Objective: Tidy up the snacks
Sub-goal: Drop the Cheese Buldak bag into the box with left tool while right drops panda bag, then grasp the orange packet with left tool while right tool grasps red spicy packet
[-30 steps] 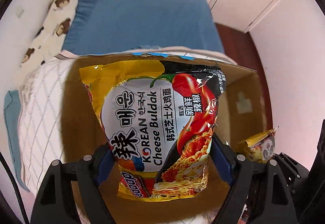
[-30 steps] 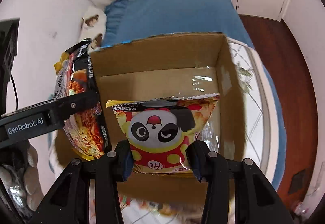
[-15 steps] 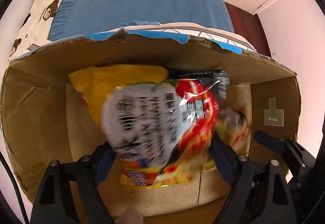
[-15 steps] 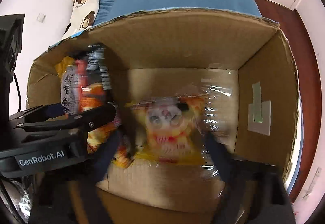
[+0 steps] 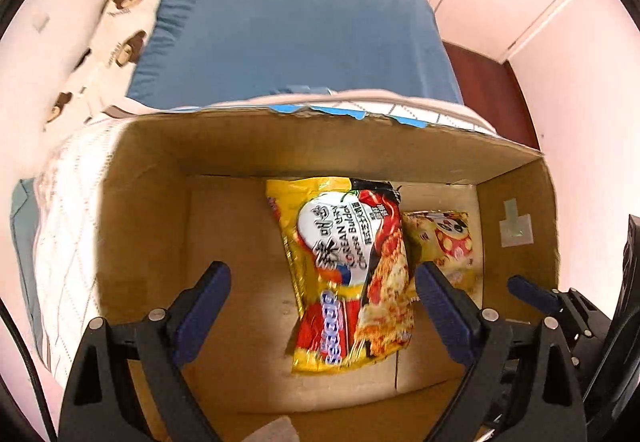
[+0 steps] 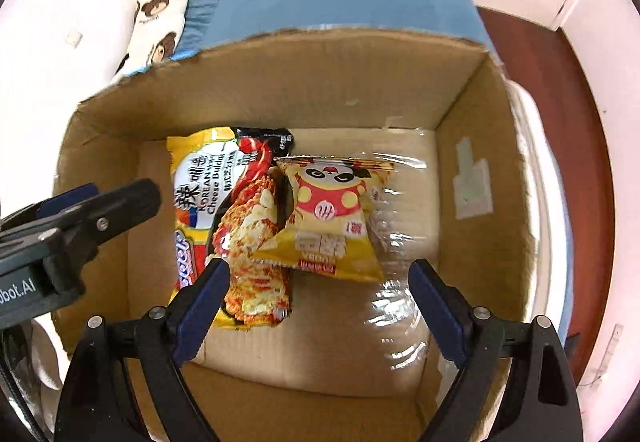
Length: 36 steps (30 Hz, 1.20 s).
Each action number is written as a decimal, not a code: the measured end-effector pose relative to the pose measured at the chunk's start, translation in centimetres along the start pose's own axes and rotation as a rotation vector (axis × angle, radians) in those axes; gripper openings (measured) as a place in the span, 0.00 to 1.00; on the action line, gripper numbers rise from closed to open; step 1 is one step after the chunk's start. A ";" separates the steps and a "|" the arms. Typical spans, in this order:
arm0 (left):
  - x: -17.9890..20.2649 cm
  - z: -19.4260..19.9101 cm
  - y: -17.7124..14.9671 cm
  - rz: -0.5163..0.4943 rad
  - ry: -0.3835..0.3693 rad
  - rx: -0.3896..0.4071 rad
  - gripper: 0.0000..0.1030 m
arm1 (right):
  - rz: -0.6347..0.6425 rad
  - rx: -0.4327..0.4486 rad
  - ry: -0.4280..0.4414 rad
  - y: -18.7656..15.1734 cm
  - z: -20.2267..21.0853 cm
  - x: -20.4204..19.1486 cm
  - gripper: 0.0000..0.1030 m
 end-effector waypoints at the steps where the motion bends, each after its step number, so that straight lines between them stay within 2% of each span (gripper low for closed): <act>1: -0.1 0.5 -0.1 0.002 -0.001 0.011 0.92 | 0.000 0.013 -0.005 -0.3 0.8 0.1 0.90; 15: -0.2 8.9 -5.6 -0.038 0.029 0.182 0.92 | 0.021 0.161 -0.034 -4.6 9.4 -0.7 0.90; 23: 0.6 13.8 -8.2 -0.031 -0.002 0.263 0.92 | -0.015 0.242 0.024 -7.5 14.9 -1.6 0.90; 27: 0.2 15.6 -10.3 -0.033 -0.003 0.278 0.92 | -0.059 0.229 0.064 -10.1 15.7 -1.7 0.90; 32: -2.8 15.0 -16.2 -0.024 0.056 0.207 0.92 | -0.154 0.134 0.129 -15.8 13.5 -1.6 0.90; 34: -5.3 13.6 -19.9 0.016 0.104 0.125 0.92 | -0.196 0.085 0.140 -18.6 11.9 -1.5 0.90; 36: -8.1 11.8 -24.4 0.122 0.098 0.017 0.92 | -0.237 0.032 0.150 -21.3 10.3 -1.3 0.90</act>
Point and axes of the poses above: each gripper's, at about its wrist camera, not at the fingertips, and z roughly against the way its jaws point, x to its right, y to its top, the point moved 9 cm from there along -z, roughly the way its jaws point, and after that the axes turned 11 degrees about x, right-handed, at the moved point
